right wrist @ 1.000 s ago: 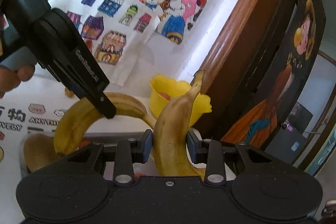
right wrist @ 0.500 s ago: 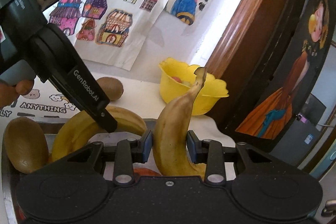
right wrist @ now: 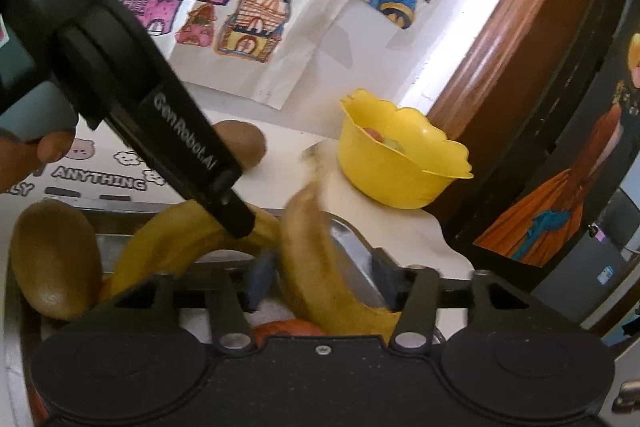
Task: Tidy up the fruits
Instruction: 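Open both tools to release the bananas on the tray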
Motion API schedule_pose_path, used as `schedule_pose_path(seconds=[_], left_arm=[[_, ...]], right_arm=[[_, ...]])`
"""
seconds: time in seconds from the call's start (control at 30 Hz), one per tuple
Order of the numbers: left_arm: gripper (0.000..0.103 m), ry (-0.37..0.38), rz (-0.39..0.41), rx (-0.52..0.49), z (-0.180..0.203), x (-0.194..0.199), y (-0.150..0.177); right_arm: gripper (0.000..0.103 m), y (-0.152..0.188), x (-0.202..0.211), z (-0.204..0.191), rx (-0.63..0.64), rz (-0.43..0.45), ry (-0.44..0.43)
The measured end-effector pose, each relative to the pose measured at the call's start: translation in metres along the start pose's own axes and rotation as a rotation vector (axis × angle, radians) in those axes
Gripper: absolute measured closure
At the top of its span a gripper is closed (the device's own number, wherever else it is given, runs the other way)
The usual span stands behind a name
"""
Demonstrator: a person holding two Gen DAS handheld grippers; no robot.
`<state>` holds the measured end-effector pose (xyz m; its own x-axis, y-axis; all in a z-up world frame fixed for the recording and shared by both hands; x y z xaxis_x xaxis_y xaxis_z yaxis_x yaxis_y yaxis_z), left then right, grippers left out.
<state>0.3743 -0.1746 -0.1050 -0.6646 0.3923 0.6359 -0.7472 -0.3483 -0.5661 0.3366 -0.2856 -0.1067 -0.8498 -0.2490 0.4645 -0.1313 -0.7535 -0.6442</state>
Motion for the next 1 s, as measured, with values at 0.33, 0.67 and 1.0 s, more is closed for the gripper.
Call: schedule_pose_path(seconds=[0.33, 0.67, 1.0], left_arm=[[0.019, 0.009, 0.115, 0.027, -0.008, 0.049, -0.012], [0.001, -0.013, 0.215, 0.032, -0.022, 0.101, -0.018], [0.001, -0.043, 0.269, 0.047, -0.048, 0.151, -0.01]], right_arm=[[0.012, -0.028, 0.026, -0.002, 0.017, 0.046, 0.058], [0.001, -0.056, 0.057, -0.013, 0.007, 0.097, 0.086], [0.001, -0.09, 0.095, -0.035, 0.001, 0.149, 0.091]])
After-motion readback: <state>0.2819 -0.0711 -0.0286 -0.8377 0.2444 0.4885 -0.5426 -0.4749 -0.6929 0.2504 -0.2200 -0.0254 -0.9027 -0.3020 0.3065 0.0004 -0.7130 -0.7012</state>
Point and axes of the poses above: each gripper's, at about its wrist camera, not at the fingertips, and x roughly against the way its jaws point, z to its right, y to its underside, the point moved 8 cm from there along -x, roughly the way its jaws point, and after that the axes turned 13 degrees about x, right-handed, at the moved point
